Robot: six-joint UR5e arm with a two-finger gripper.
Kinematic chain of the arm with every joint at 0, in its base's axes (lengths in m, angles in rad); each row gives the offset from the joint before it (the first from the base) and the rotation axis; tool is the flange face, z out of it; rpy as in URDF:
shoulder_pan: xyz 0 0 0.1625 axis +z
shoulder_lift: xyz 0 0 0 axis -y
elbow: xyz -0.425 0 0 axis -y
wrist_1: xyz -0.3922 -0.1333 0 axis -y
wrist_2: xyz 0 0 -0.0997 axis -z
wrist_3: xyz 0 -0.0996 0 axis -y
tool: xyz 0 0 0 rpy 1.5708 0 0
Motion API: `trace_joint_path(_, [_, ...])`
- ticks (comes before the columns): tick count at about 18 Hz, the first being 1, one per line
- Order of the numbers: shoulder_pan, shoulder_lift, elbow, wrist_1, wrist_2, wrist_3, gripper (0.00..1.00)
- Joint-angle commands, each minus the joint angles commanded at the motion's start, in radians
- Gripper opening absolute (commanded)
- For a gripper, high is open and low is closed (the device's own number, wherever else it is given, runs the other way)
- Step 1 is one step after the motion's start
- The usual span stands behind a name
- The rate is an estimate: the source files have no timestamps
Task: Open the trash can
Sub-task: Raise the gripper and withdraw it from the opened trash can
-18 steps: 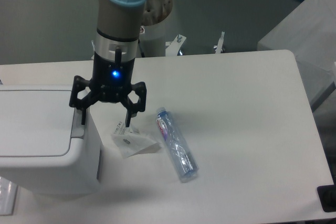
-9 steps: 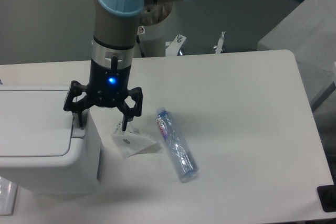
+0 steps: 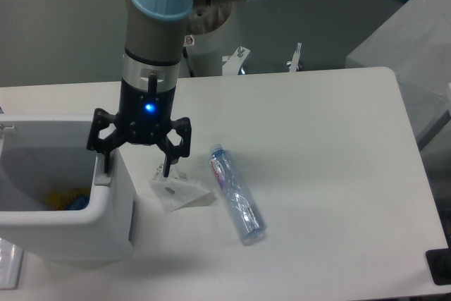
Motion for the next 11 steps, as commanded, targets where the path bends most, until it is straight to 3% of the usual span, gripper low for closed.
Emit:
trace_joint_path(3, [0.051, -0.002, 0.057, -0.006, 0.026, 0.041, 1.00])
trace_joint_path(5, [0.083, 0.009, 0.045, -0.026, 0.075, 0.077, 1.00])
trace_joint_path(9, [0.091, 0.021, 0.039, -0.201, 0.253, 0.326, 1.00])
trace_joint_path(11, [0.092, 0.023, 0.042, -0.225, 0.285, 0.422, 1.00])
